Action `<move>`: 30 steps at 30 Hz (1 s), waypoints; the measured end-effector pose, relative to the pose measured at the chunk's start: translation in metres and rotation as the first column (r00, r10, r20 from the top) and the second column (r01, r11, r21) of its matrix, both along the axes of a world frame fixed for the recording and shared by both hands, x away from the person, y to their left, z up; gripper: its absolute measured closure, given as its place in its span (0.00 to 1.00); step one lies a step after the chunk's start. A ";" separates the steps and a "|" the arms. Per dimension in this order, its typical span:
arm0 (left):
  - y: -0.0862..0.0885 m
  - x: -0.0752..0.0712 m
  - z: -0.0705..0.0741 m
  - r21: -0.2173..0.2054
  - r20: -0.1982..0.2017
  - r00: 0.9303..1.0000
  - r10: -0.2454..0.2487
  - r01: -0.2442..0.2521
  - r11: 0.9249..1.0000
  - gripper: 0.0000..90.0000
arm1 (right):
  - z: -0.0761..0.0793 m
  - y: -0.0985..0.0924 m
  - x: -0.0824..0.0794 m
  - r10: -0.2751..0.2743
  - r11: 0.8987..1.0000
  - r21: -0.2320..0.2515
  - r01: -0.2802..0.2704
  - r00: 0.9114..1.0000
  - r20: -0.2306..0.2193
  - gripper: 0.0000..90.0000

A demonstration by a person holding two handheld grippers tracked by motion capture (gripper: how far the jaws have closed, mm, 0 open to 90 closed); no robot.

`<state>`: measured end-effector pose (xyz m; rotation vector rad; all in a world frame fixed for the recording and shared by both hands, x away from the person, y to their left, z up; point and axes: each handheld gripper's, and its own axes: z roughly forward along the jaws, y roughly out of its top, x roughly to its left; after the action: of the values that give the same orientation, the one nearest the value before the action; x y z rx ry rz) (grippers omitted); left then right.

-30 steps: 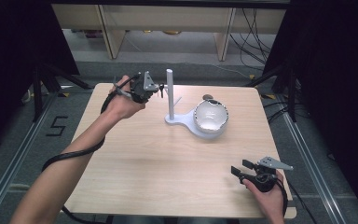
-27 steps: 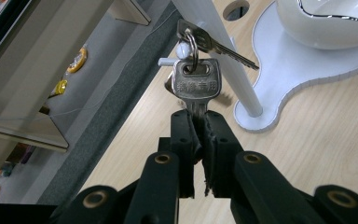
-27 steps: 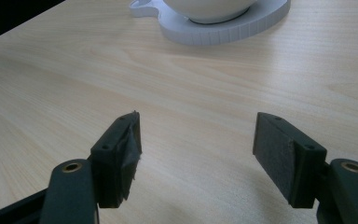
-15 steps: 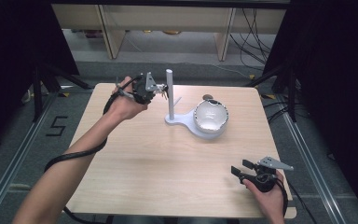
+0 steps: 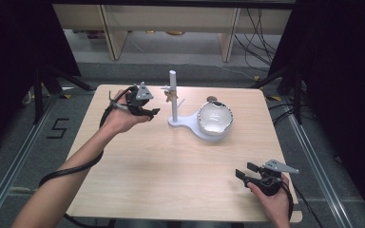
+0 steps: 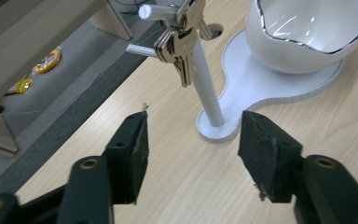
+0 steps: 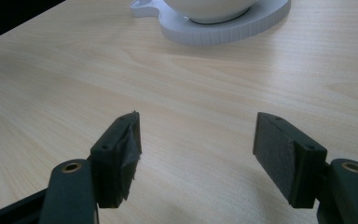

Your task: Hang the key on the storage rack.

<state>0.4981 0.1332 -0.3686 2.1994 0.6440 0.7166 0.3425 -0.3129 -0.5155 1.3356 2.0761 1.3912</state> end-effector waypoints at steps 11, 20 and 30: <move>0.016 -0.022 -0.018 -0.106 0.015 0.999 0.032 -0.030 0.994 0.35 | 0.000 0.001 0.000 -0.003 1.000 0.018 0.003 1.000 -0.015 0.37; 0.029 -0.044 -0.043 -0.191 0.017 0.998 0.061 -0.056 0.980 0.34 | 0.000 0.000 -0.001 0.002 1.000 0.006 -0.002 1.000 -0.007 0.37; 0.042 -0.064 -0.078 -0.252 -0.011 0.997 0.080 -0.080 0.964 0.34 | 0.001 0.001 -0.001 0.000 1.000 0.007 0.000 1.000 -0.009 0.37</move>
<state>0.4337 0.1756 -0.4468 1.9486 0.7839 0.6366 0.3413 -0.3123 -0.5149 1.3472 2.0783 1.3963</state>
